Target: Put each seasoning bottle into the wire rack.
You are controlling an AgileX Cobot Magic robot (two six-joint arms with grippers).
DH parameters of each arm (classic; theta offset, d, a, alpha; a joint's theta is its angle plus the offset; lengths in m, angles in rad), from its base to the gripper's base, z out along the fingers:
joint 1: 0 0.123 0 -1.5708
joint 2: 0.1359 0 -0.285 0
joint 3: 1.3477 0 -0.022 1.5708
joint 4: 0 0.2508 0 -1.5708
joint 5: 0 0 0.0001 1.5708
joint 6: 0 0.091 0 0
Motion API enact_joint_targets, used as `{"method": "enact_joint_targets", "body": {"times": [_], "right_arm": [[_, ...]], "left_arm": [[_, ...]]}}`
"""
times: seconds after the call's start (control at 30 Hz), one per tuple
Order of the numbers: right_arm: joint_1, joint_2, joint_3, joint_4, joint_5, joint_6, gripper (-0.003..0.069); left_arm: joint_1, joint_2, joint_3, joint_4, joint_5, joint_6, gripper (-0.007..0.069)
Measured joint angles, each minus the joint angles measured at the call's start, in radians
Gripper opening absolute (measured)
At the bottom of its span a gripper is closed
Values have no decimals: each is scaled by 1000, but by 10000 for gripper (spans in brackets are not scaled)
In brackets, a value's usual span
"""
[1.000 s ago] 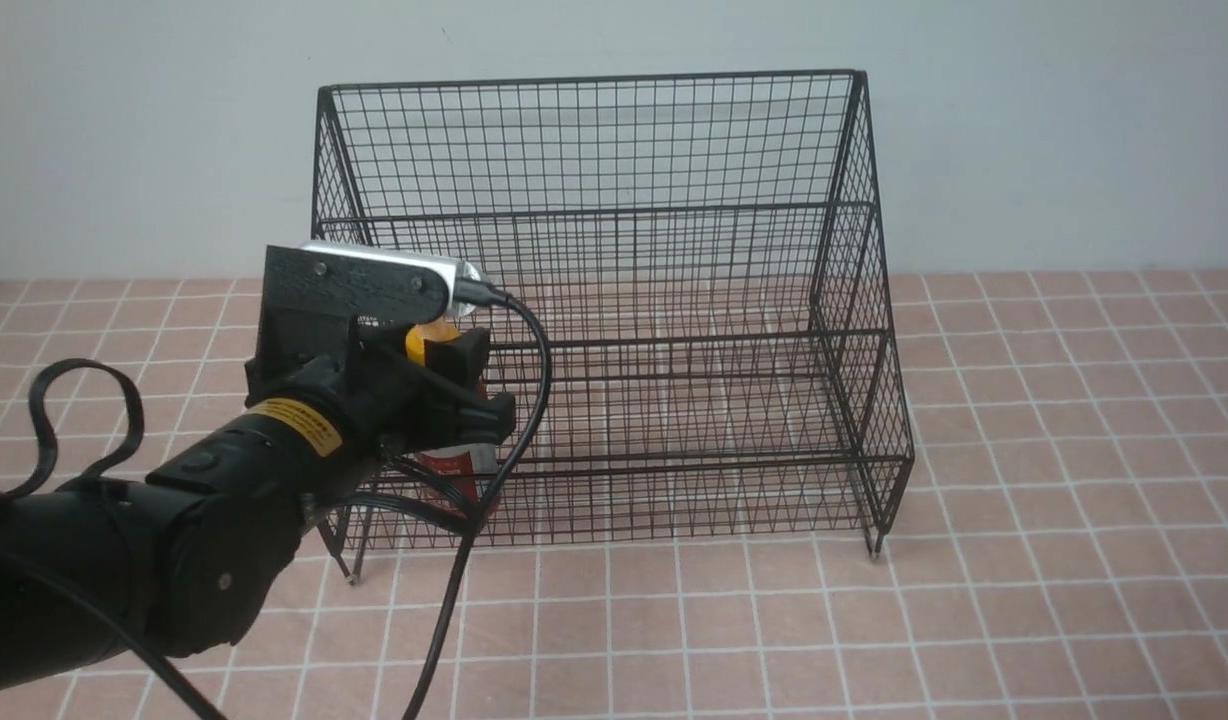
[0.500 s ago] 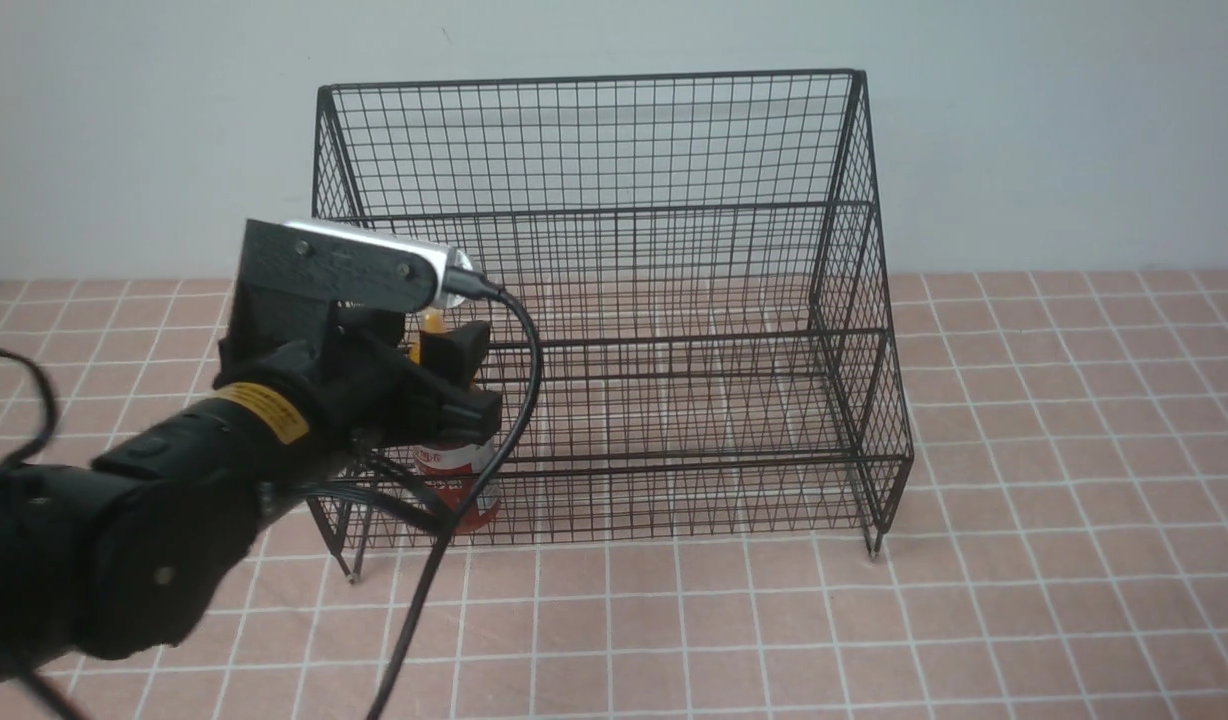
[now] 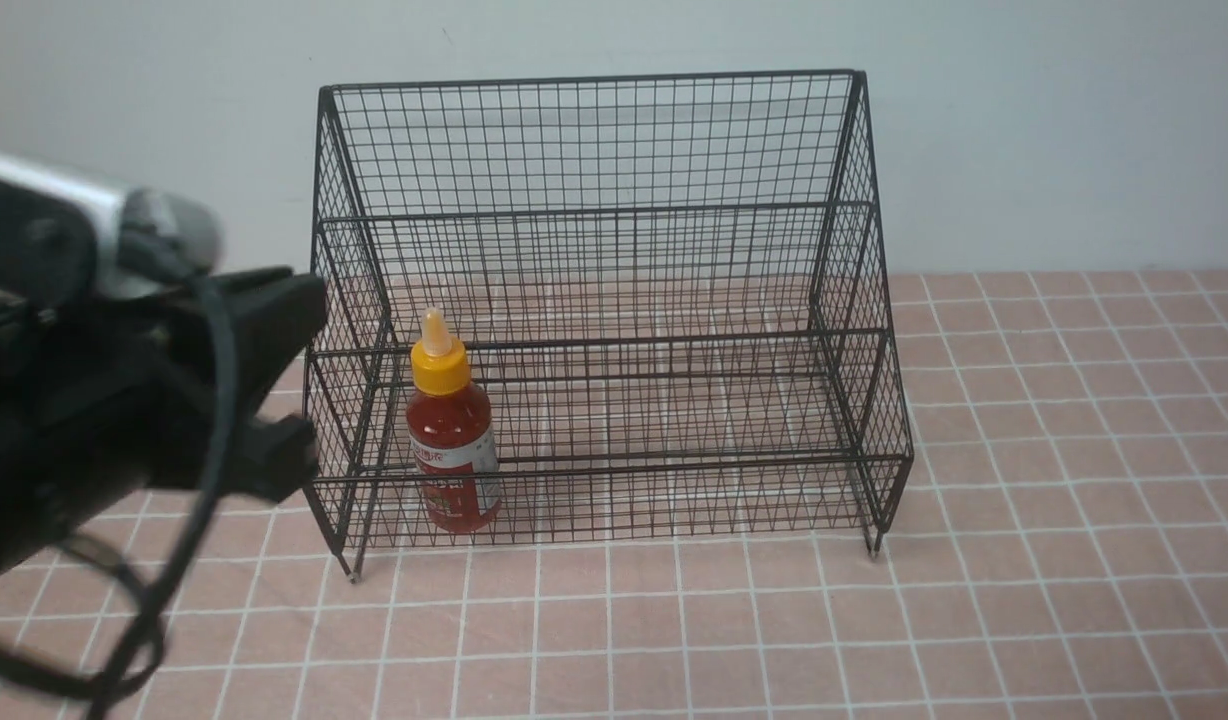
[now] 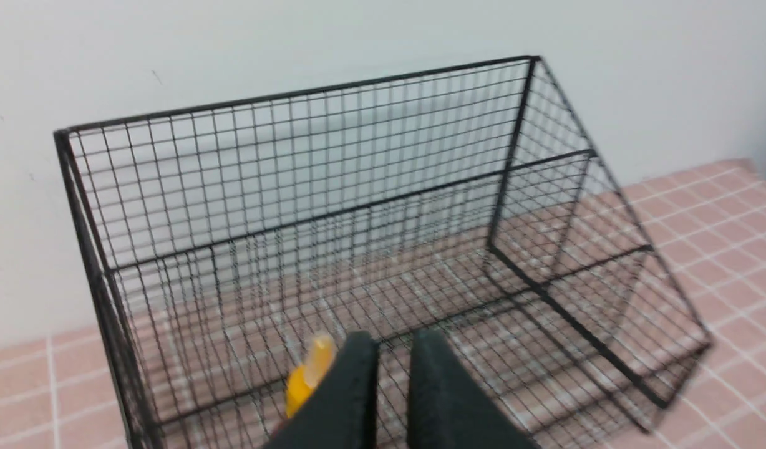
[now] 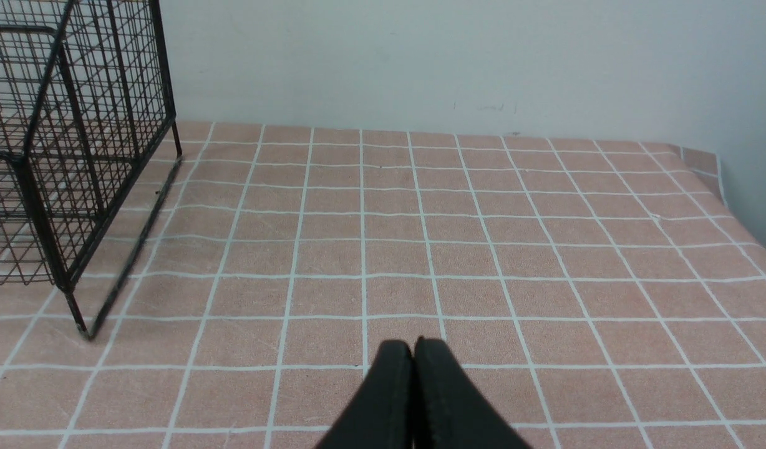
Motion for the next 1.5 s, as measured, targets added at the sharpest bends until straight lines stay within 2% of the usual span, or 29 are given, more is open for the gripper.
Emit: {"method": "enact_joint_targets", "body": {"times": [0.17,0.6,0.77,0.9,0.93,1.13,1.3,1.5], "right_arm": [[0,0,0,0,0,0,-15],[0,0,0,0,0,0,-15],[0,0,0,0,0,0,-15],[0,0,0,0,0,0,-15],[0,0,0,0,0,0,-15],[0,0,0,0,0,0,-15],[0,0,0,0,0,0,-15],[0,0,0,0,0,0,-15]], "left_arm": [[0,-135,1,-9,108,6,-7],[0,-344,1,-8,135,22,-7],[6,-420,43,40,148,24,-7],[82,-529,178,85,145,0,-7],[141,-605,269,97,142,-19,-7],[326,-769,540,118,140,-38,-7],[360,-774,659,127,141,-39,-7],[364,-774,668,143,197,-39,-7]]}}
